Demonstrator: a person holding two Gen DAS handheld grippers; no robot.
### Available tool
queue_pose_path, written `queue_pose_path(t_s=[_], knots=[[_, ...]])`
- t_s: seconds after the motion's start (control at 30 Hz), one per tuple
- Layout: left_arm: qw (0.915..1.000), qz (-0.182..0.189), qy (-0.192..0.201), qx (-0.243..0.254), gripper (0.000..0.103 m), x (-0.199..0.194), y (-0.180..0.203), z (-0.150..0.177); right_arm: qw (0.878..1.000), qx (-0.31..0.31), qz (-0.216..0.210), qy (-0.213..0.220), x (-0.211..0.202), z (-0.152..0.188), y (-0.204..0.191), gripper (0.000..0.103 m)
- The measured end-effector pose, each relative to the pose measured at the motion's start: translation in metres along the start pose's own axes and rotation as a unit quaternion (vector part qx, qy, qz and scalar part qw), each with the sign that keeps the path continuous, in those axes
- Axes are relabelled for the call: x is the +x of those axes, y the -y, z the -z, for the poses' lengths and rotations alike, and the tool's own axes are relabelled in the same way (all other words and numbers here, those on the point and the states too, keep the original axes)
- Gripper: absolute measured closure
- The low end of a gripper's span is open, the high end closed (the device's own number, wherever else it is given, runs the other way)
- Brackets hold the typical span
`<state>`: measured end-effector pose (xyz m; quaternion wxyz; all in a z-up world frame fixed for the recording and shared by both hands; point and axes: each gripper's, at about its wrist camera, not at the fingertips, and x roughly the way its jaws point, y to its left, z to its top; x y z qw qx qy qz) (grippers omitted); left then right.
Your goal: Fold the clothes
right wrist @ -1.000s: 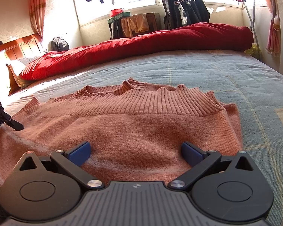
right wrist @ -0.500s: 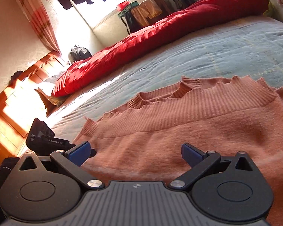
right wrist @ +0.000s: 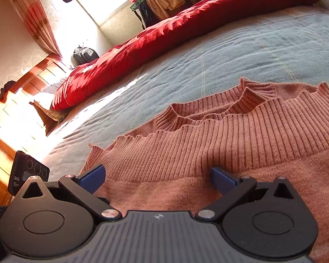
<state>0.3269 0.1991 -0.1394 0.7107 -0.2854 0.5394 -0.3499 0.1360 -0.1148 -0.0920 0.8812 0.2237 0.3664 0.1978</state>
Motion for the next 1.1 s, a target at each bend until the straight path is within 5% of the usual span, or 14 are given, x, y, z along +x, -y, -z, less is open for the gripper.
queue_pose_path(t_s=[0.37, 0.7, 1.1], knots=[[0.9999, 0.016, 0.0, 0.004, 0.067, -0.01, -0.008, 0.006, 0.999, -0.037, 0.018, 0.0, -0.007, 0.012, -0.012, 0.0], [0.9967, 0.051, -0.049, -0.039, 0.074, 0.006, -0.026, -0.007, 0.999, -0.033, 0.012, -0.003, -0.013, 0.015, -0.006, 0.0], [0.9994, 0.02, -0.026, -0.011, 0.075, 0.006, -0.007, 0.003, 0.999, -0.051, 0.01, -0.002, -0.012, 0.018, -0.007, 0.0]])
